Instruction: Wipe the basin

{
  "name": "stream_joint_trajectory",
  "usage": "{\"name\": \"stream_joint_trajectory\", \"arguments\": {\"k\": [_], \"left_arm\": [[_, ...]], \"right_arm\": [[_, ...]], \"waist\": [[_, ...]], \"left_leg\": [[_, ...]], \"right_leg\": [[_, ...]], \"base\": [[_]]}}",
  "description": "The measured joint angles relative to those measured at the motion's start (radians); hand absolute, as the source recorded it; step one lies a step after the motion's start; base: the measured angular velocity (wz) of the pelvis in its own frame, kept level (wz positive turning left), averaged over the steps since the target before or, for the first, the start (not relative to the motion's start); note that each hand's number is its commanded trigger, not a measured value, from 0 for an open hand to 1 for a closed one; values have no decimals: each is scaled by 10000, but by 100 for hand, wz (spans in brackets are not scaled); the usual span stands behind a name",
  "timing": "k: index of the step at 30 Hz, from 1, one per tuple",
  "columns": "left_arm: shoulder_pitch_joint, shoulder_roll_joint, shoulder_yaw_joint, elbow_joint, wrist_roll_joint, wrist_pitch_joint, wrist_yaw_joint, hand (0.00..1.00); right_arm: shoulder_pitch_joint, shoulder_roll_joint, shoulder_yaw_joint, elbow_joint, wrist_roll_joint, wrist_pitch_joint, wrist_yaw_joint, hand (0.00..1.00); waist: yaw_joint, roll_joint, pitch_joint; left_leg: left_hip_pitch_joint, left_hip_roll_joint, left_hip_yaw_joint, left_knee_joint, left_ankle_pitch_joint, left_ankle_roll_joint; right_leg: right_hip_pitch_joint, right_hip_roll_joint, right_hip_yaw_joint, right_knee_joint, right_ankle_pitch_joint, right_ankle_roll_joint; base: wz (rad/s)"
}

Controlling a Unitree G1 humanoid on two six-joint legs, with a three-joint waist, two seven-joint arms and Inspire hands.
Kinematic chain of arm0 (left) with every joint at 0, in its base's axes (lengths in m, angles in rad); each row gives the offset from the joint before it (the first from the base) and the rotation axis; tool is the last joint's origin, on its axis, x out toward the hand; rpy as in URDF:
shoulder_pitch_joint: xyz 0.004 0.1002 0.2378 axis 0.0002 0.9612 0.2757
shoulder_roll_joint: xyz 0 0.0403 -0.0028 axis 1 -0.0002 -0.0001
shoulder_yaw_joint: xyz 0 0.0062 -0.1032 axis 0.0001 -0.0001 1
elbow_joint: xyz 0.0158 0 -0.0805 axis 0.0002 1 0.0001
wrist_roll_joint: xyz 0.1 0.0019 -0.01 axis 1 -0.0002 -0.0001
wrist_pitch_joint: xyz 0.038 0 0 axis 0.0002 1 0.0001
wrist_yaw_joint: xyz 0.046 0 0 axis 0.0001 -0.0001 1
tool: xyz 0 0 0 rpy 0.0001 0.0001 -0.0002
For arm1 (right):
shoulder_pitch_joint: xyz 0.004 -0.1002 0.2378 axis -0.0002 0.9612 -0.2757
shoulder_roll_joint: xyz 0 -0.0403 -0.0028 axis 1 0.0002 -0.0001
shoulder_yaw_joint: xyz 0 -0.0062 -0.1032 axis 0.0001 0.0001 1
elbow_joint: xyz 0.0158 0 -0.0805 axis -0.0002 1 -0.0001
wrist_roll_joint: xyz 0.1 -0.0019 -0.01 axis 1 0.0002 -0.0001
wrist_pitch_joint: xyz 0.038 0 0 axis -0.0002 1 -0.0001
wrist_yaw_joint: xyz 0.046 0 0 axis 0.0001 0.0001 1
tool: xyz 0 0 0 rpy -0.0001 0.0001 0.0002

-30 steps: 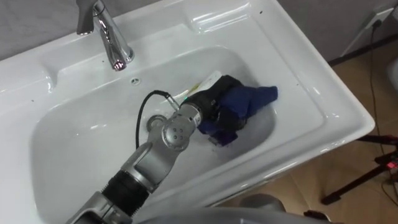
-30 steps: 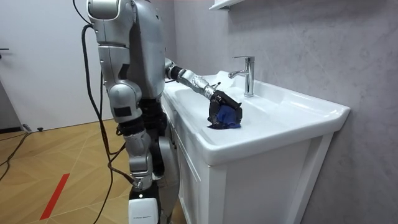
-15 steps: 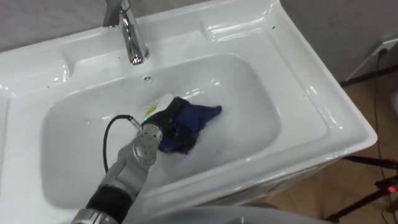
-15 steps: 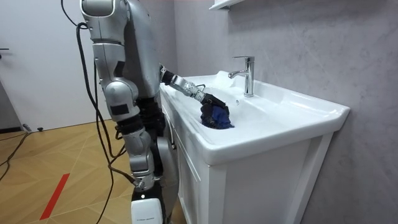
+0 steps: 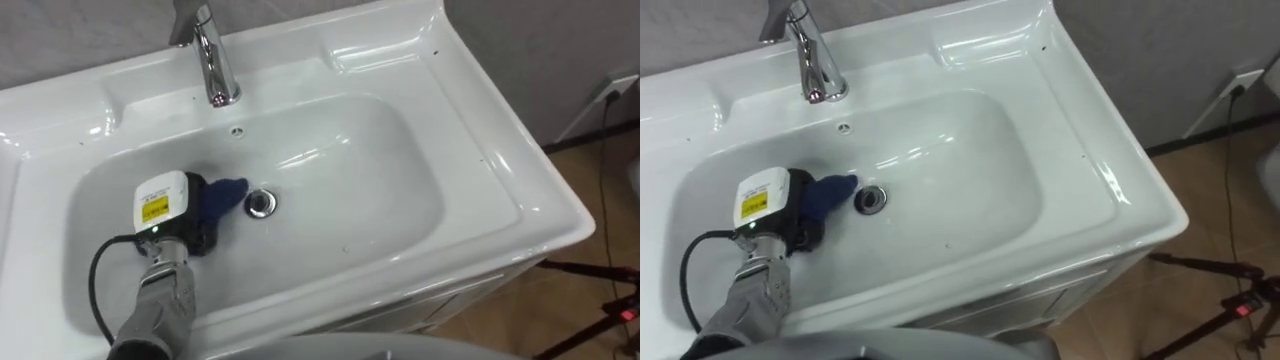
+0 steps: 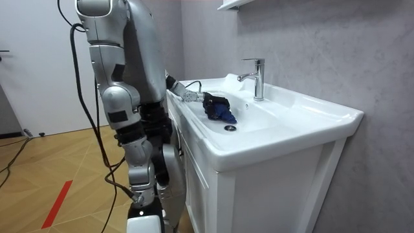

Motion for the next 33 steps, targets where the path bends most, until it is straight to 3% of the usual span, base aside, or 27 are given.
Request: {"name": "stream_joint_trajectory", "arguments": {"k": [5,12,22,28,32,33], "left_arm": [[44,0,29,83,932,149,192,100],[-39,2,426,82,974,211,-142,100],[-29,0,424,-576,928,285,-464,100],[63,12,434,-1546,846,538,-937,100],[51,14,550,-2332,662,689,-1160,100],[60,17,668,-2630,657,686,-1245,100]], "right_arm": [[24,-145,-320,-140,-93,-7,192,0],[-97,-320,-712,-245,76,-261,183,0],[-165,-327,-571,-243,1412,-459,159,0],[-164,-321,-580,-266,1782,-721,59,0],[-177,-155,-564,-295,2589,-1065,63,0],[-198,-103,-565,-296,2721,-1171,92,0]], "waist": [[139,183,10],[325,521,21],[372,479,38],[517,388,84],[536,279,153],[556,215,203]], "left_leg": [[-22,10,-5,14,-5,-9],[-76,2,-122,53,-1,-11],[-403,-21,-445,207,4,-15],[-600,-35,-723,226,7,-20],[-797,-56,-851,315,7,-20],[-811,-56,-869,332,7,-20]], "right_leg": [[-25,2,-18,-16,-10,-18],[-93,-13,-55,-8,-24,-30],[-156,-82,-436,-163,-31,-38],[-201,-102,-632,-326,-20,-57],[-256,-135,-815,-355,-17,-58],[-196,-139,-832,-366,-17,-59]], "base": [[0],[2],[11],[12],[13],[7]]}}
